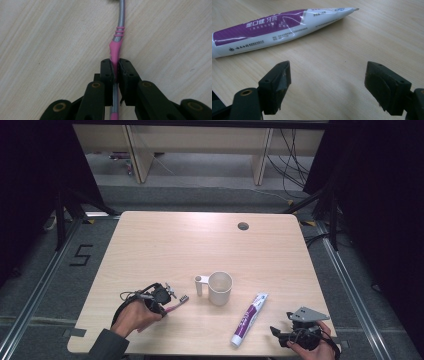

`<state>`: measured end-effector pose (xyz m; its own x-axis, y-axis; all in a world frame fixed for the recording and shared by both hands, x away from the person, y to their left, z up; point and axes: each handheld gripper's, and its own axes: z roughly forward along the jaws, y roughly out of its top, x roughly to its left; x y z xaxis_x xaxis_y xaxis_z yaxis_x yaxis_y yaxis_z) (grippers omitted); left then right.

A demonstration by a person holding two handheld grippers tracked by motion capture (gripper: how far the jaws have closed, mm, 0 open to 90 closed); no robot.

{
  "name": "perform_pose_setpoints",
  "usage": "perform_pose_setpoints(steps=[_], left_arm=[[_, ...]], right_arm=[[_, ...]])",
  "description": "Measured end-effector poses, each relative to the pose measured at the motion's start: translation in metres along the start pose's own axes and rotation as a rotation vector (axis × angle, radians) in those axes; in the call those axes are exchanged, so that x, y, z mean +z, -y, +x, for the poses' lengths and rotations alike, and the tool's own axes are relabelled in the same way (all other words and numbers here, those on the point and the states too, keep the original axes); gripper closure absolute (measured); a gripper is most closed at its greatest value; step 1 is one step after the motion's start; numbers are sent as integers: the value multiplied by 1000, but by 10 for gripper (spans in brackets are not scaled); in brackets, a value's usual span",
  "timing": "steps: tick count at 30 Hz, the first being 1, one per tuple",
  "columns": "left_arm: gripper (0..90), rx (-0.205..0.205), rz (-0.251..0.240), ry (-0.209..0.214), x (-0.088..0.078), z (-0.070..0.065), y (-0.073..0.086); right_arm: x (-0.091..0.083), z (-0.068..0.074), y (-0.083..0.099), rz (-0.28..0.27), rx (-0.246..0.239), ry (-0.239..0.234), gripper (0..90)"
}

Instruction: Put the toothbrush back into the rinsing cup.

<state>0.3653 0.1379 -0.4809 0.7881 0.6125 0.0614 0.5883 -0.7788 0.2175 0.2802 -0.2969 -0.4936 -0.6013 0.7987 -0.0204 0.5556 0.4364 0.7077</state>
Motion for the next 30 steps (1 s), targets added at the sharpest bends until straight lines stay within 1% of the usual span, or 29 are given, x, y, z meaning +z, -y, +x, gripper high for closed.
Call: perform_pose_setpoints(steps=[3, 4, 5, 6, 7, 8, 12, 13, 14, 17, 19, 20, 21, 23, 25, 26, 28, 30], left_arm=[[810, -9, 6, 10, 0, 1, -1], [811, -19, 13, 19, 0, 2, -1], [811, -18, 21, 21, 0, 3, -2], [811, -14, 28, 19, 0, 3, -2], [812, -14, 28, 19, 0, 3, -2], [814, -14, 40, 16, 0, 3, -3], [818, -3, 55, 13, 1, 2, -6], [820, 12, 65, 14, 1, 2, -7], [820, 20, 74, 15, 1, 2, -8], [822, 20, 77, 17, 1, 3, -9], [823, 27, 80, 19, 1, 3, -9], [823, 32, 81, 17, 1, 2, -9], [825, 49, 83, 9, 1, 1, -10], [826, 53, 81, 14, 1, 1, -10], [826, 52, 77, 16, 1, 1, -9], [827, 60, 62, 19, 0, 1, -9], [828, 53, 56, 23, -2, 1, -9], [828, 50, 24, 17, -6, 2, -7]], right_arm=[[0, 0, 0, -4, -7, -2, 223], [0, 0, 0, -4, 1, -2, 223], [0, 1, 0, 2, 5, -7, 224], [0, 1, 0, -3, -1, -3, 224], [-1, 3, 0, 11, 30, -8, 224], [-1, 2, 0, 12, 16, 1, 224], [0, 2, 0, 7, 11, -2, 224], [-1, 3, 0, 16, 28, -8, 224], [-1, 3, 0, 13, 25, 0, 224], [-1, 3, 0, 13, 25, -2, 225], [0, 2, 0, 10, 18, -4, 225], [-1, 2, 0, 10, 20, -5, 225], [-1, 2, 0, 4, 17, -2, 226], [-1, 2, 0, 5, 15, 0, 226], [0, 2, 0, 5, 24, 1, 227], [-2, 3, -1, 9, 41, -2, 228], [-2, 3, -1, 4, 43, -4, 228], [-2, 3, -1, 8, 48, -3, 228]])
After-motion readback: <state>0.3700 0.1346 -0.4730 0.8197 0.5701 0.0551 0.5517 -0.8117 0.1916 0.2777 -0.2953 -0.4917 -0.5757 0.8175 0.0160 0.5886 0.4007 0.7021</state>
